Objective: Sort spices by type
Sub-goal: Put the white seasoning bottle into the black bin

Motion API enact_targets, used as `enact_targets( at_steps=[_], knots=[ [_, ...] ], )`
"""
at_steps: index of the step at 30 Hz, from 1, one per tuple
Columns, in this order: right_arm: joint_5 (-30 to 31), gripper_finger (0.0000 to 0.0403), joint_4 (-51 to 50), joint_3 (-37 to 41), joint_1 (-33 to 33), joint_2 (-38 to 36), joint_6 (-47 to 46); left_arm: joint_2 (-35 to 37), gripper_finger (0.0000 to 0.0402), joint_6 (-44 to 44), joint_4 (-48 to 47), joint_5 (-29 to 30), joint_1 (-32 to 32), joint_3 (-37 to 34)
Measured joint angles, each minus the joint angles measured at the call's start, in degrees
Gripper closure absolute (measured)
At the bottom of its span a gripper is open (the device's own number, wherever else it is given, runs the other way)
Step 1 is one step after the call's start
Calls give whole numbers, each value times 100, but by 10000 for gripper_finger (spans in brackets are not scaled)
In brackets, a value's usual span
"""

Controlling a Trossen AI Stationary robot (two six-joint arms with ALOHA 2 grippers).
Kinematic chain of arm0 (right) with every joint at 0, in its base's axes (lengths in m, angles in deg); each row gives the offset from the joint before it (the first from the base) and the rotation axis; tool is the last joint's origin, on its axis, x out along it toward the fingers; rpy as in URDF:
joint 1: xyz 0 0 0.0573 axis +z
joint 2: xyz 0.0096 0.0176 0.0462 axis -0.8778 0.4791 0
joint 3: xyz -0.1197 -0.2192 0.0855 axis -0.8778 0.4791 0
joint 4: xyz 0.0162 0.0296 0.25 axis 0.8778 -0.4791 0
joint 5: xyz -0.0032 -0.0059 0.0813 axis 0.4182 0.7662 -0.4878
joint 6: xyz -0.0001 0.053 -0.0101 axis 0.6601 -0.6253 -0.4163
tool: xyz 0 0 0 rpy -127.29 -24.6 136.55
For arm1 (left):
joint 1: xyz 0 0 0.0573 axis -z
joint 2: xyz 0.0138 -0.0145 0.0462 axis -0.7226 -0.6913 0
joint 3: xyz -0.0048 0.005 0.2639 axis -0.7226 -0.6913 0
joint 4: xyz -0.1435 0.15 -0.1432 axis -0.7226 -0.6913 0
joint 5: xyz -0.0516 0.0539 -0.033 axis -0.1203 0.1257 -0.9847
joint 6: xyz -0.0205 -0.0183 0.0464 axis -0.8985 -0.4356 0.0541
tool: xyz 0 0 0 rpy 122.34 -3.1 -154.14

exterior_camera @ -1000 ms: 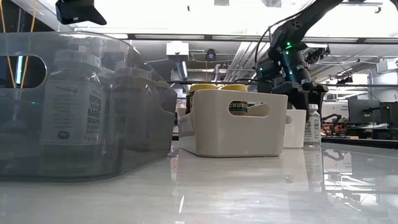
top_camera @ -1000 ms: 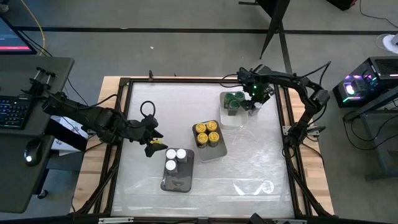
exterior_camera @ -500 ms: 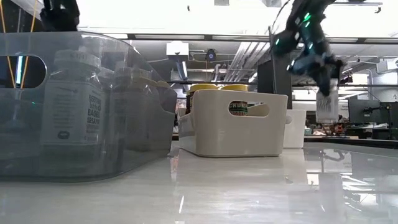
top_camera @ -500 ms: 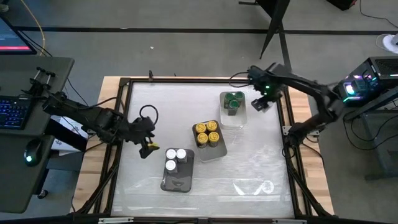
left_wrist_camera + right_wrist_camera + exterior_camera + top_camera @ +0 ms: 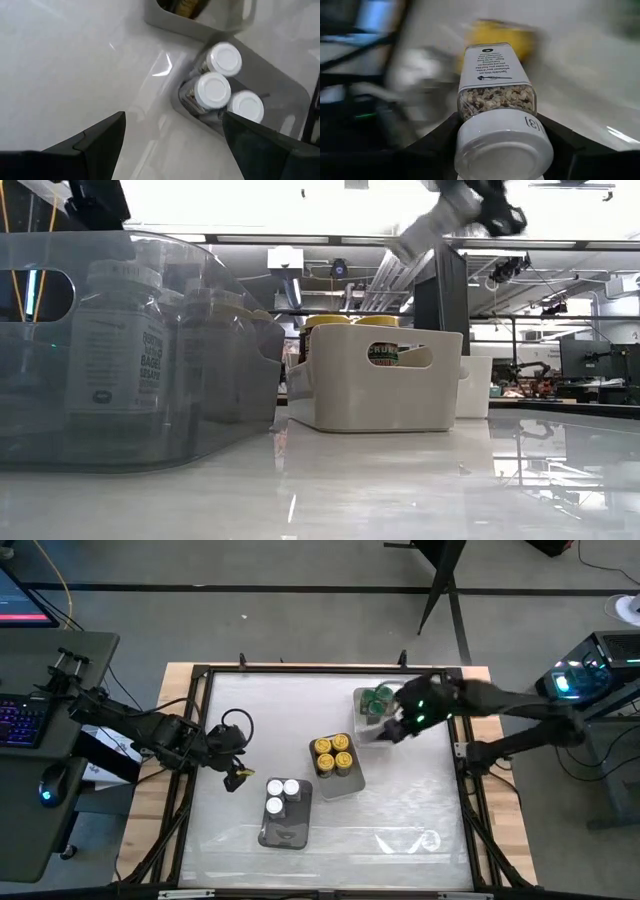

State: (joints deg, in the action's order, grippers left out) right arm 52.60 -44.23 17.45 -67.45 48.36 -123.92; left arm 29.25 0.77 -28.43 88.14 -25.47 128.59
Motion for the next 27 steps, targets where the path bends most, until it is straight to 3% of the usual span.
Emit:
enact_targets(
  at_steps=[5, 7, 16, 21, 27],
  knots=[
    [0, 209, 2141, -20, 1059, 974, -666, 0, 83, 470, 0, -13, -3, 0],
    [-139, 209, 2408, -242, 1322, 1501, -728, 0, 83, 550, 2, 178, -17, 0],
    [-795, 209, 819, -2675, 2041, 3727, 602, 0, 83, 214, 90, 458, -20, 0],
    [-611, 209, -196, -4006, 2110, 4720, 1501, 0, 83, -414, 188, 628, -13, 0],
    [-419, 209, -395, -4921, 2108, 5574, 2221, 0, 83, -612, 426, 625, -11, 2]
  ],
)
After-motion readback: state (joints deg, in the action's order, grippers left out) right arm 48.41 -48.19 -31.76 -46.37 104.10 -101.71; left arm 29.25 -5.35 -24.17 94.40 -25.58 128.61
